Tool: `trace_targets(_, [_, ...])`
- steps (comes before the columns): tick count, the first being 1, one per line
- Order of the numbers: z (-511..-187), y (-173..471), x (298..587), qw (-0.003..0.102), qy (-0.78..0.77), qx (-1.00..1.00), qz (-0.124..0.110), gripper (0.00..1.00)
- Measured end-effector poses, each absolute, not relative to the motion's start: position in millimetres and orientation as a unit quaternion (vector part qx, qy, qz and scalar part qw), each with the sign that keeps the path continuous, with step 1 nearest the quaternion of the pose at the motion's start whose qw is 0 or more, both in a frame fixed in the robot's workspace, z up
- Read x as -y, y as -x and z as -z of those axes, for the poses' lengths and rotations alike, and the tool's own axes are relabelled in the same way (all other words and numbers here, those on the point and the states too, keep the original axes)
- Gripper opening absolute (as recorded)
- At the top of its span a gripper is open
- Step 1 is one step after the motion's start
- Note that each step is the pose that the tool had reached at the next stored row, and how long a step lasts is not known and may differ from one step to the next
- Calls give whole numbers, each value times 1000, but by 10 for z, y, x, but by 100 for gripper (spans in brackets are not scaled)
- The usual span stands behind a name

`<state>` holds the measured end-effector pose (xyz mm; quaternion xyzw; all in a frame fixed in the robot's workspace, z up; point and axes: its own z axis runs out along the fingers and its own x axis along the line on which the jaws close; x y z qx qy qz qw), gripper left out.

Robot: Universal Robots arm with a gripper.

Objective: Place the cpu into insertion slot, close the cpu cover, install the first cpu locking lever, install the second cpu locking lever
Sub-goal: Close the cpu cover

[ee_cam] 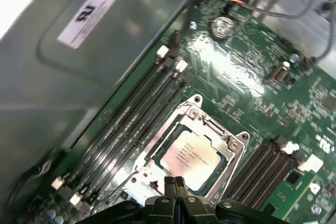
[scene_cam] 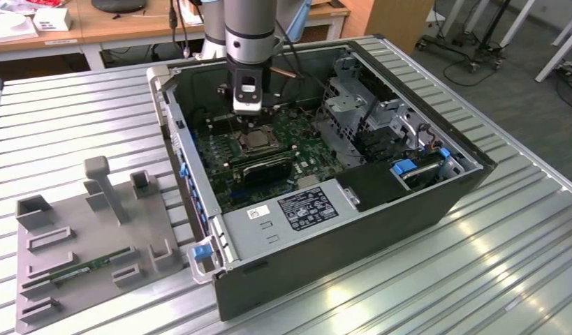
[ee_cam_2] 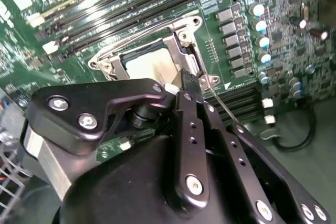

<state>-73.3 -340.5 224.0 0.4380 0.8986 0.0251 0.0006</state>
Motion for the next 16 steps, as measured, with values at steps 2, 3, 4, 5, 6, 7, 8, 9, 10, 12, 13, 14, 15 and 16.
trace_targets(2, [-2238,733,3405,0,-421,-907,-25,11])
trace_targets(3, [-2236,733,3405,0,-413,-910,-25,11])
trace_targets(4, [-2235,733,3405,0,-405,-914,-25,11])
trace_targets(5, [-2234,733,3405,0,-397,-918,-25,11])
trace_targets(6, [-2233,733,3405,-1,-388,-921,-25,11])
trace_targets(7, [-2231,733,3405,-1,-379,-925,-25,11])
trace_targets(8, [-2230,733,3405,-1,-371,-928,-25,11])
trace_targets(9, [-2229,733,3405,-1,-363,-932,-25,11])
trace_targets(10, [-2228,733,3405,-1,-354,-935,-25,11])
trace_targets(12, [-2225,733,3405,-2,-338,-941,-25,11])
trace_targets(13, [-2223,733,3405,-2,-328,-944,-25,11])
trace_targets(14, [-2222,733,3405,-2,-320,-947,-25,11])
trace_targets(15, [-2220,733,3405,-3,-311,-950,-25,11])
trace_targets(16, [-2218,733,3405,-3,-303,-953,-25,11])
